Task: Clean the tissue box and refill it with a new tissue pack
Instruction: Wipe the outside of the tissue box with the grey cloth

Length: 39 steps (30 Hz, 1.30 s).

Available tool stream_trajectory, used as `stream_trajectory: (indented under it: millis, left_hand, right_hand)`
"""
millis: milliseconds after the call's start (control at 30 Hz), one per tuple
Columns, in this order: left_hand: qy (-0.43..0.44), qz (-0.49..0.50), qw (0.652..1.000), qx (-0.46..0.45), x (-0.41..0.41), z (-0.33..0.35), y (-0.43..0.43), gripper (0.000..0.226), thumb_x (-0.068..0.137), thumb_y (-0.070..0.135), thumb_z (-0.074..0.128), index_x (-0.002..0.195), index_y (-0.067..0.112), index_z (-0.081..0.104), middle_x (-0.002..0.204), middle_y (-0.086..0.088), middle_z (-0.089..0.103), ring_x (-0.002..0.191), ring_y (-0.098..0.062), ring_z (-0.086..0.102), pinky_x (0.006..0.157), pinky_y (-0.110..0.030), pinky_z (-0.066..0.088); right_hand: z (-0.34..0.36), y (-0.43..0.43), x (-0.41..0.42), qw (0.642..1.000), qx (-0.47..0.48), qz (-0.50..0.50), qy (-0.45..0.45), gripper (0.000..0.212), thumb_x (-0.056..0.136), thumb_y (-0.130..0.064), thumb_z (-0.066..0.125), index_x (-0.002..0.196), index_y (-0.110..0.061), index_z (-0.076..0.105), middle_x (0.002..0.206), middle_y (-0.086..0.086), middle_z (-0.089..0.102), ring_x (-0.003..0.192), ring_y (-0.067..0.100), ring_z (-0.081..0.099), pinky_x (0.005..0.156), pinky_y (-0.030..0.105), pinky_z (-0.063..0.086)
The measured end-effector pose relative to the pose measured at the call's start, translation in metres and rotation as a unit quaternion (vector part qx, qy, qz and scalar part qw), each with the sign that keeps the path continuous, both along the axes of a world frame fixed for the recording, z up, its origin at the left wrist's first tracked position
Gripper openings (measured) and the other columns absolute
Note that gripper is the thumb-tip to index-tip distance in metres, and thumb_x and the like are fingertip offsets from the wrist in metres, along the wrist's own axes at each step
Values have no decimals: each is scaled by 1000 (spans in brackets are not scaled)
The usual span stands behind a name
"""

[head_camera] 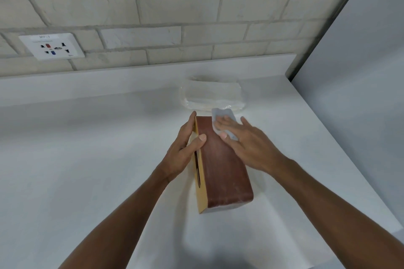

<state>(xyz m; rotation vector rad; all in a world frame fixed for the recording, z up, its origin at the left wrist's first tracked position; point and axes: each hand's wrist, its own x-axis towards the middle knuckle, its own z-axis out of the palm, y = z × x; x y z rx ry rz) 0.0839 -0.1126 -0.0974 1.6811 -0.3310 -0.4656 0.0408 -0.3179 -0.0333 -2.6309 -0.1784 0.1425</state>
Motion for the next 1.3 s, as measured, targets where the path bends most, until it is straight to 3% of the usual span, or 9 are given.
stream_trajectory:
  millis: [67,167,400,667,800,900,1000,1200,1300]
  left_hand:
    - [2,-8,1000,2,0,0,1,73,98,51,53,161,47,16,137,62,31,142,24,23,121,-25,24]
    - [-1,-2,1000,-7,-1,2,0,83,92,61,55,163,42,15,139,60,30,144,22,23,124,-27,24]
    - [1,5,1000,-23,-3,1,-2,87,88,63,56,163,42,16,140,59,30,147,19,21,125,-28,22]
    - [25,4,999,-47,-3,0,-3,80,97,49,56,165,41,15,153,44,29,151,12,20,127,-31,23]
    - [31,-6,999,-43,-2,2,-2,74,97,46,55,160,47,17,142,56,32,142,25,23,116,-17,27]
    - [31,-5,998,-55,-3,5,-2,80,97,46,55,165,40,14,157,40,28,150,15,21,126,-29,23]
    - [33,-11,998,-53,-3,8,-1,81,97,51,54,165,42,10,159,38,24,152,11,18,131,-37,19]
    - [-10,-87,996,-14,1,3,11,119,79,58,73,164,40,-9,161,38,14,147,21,15,113,-4,24]
    - [-4,-100,995,-13,0,4,12,121,80,54,74,163,40,-13,159,42,12,145,25,13,112,-2,23]
  right_hand:
    - [1,-4,2,999,-6,-48,10,46,106,-47,28,150,-38,35,159,-19,23,151,20,15,121,41,13]
    - [-1,1,-4,999,-18,17,-31,47,107,-41,29,151,-28,36,160,-13,25,150,6,14,120,26,7]
    - [-3,10,-9,998,-15,42,-35,49,107,-42,27,153,-27,31,161,-12,22,146,-6,4,119,20,1]
    - [-2,17,-4,997,15,68,-27,48,107,-40,30,153,-25,33,160,-11,26,148,-4,8,123,33,0]
    - [4,9,4,1000,-5,11,-13,49,106,-44,28,152,-29,35,160,-13,26,143,-10,4,124,33,2]
    - [1,17,0,996,-12,83,-21,49,107,-42,28,152,-26,35,160,-11,27,148,-3,9,124,33,1]
    - [2,12,3,999,-8,36,-20,46,107,-43,27,151,-30,36,160,-15,26,145,-10,5,121,27,-3]
    - [2,18,6,999,-20,38,-14,46,107,-45,28,150,-33,38,159,-20,25,145,-10,6,123,31,1]
    - [4,25,4,1000,-7,23,-13,46,106,-45,28,149,-33,39,159,-19,26,143,-13,4,122,31,0]
